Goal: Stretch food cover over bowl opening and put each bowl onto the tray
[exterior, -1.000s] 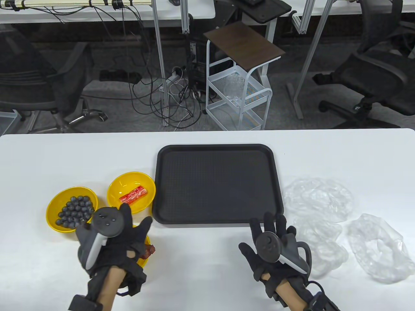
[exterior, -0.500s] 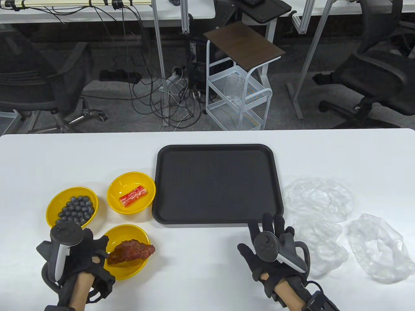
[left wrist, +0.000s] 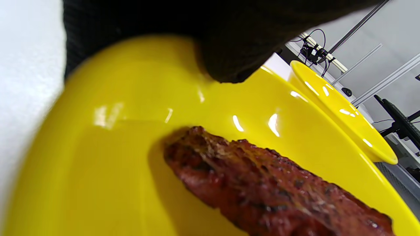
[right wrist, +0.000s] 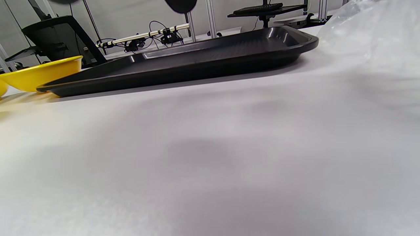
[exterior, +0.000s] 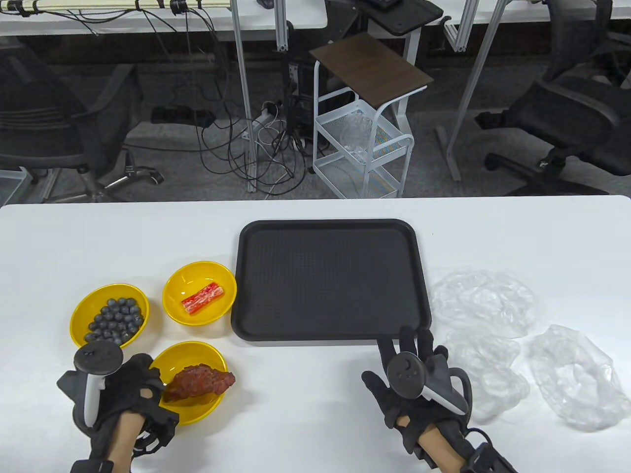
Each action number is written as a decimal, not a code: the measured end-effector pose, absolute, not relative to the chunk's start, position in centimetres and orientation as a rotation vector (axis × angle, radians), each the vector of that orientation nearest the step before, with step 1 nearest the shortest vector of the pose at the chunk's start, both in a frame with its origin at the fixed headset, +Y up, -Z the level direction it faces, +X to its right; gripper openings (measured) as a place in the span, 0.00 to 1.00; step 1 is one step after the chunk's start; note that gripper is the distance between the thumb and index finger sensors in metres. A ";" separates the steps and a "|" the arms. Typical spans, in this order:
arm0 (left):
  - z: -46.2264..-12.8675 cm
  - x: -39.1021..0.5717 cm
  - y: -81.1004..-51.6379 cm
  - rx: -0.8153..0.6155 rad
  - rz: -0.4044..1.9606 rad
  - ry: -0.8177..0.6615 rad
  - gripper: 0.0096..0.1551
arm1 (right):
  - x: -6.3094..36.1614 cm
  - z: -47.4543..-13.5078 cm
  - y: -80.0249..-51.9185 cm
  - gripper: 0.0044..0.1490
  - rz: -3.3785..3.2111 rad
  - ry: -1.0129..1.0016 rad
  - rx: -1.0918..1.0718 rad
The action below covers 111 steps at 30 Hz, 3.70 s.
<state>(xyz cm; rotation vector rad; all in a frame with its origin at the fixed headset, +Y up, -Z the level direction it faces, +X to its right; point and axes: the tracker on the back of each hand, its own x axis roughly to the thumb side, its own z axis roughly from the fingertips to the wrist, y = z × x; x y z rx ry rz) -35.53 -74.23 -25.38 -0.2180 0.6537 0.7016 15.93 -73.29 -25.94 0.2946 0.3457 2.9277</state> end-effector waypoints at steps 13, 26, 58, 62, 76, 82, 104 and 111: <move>-26.4 -28.8 -69.6 -0.213 0.696 0.412 0.26 | 16.6 -26.0 -72.7 0.58 2.880 0.279 0.277; -30.4 -16.6 -71.8 -0.364 0.667 0.213 0.26 | 18.0 -26.1 -71.7 0.59 2.823 0.168 0.217; -28.8 -15.8 -71.3 -0.134 0.698 -0.057 0.52 | 21.2 -25.6 -68.2 0.63 2.713 -0.023 0.160; -28.6 -16.3 -72.4 -0.186 0.340 0.006 0.57 | 23.9 -25.2 -66.1 0.62 2.669 -0.108 0.032; -29.2 -16.7 -75.0 -0.370 0.241 0.086 0.58 | 28.3 -26.2 -71.6 0.56 3.003 0.261 -0.374; -29.1 -16.7 -75.0 -0.368 0.226 0.093 0.58 | 28.7 -26.7 -72.6 0.35 3.072 0.083 -0.425; -28.2 -17.3 -71.9 -0.125 0.554 0.004 0.58 | 23.5 -24.6 -62.7 0.27 2.673 -0.649 -0.024; -27.2 -16.4 -70.4 -0.165 1.108 -0.121 0.45 | 19.4 -24.5 -59.7 0.28 2.467 -0.754 0.173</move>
